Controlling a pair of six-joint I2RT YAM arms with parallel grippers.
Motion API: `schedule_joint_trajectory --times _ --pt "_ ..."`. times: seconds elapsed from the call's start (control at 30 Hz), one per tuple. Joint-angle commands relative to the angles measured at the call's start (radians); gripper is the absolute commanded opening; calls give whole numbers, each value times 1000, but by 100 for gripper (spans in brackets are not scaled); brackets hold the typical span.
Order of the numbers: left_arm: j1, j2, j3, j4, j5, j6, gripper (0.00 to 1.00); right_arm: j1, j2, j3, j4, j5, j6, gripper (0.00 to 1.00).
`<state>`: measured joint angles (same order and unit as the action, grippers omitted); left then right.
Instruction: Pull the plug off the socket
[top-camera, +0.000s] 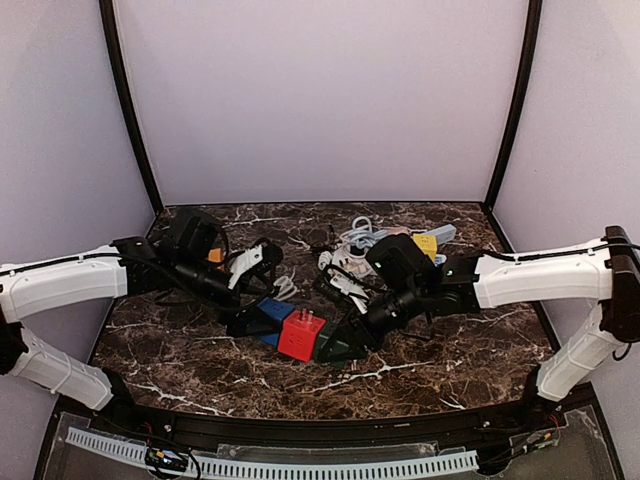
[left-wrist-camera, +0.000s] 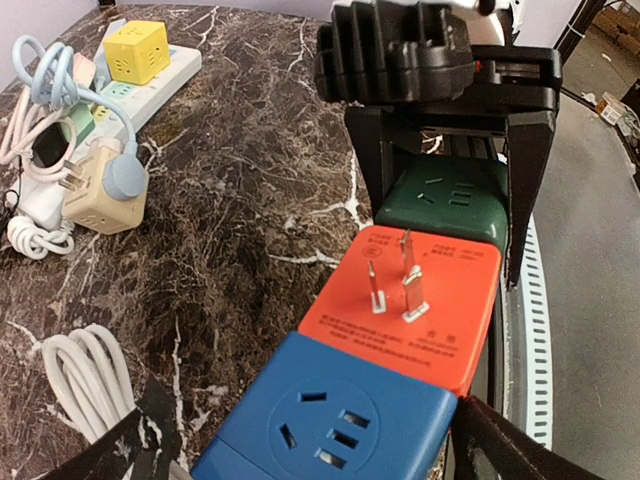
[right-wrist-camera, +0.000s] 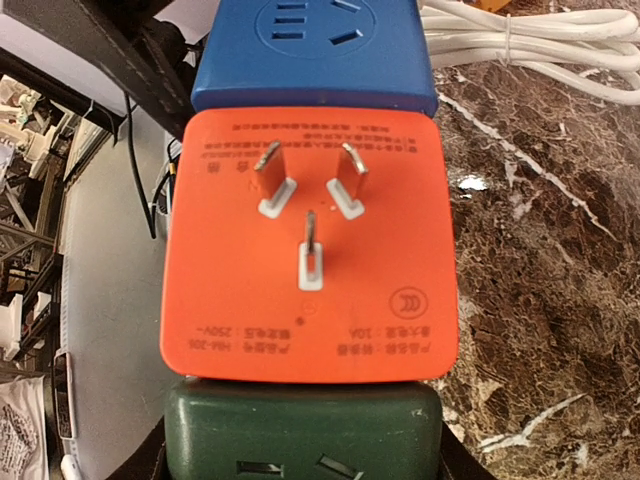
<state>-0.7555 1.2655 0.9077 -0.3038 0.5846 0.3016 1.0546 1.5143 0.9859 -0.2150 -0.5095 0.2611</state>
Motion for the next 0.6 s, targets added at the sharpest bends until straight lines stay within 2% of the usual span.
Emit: schedule_joint_trajectory --times 0.0,0.23,0.43,0.57 --pt "0 18 4 -67 15 15 95 -5 -50 55 105 -72 -67 0" --pt "-2 62 12 -75 196 -6 94 -5 -57 65 106 -64 -83 0" --pt "-31 100 22 -79 226 -9 95 -4 -36 98 97 -85 -103 0" --pt "-43 118 25 -66 259 -21 91 -5 -16 119 88 -97 -115 0"
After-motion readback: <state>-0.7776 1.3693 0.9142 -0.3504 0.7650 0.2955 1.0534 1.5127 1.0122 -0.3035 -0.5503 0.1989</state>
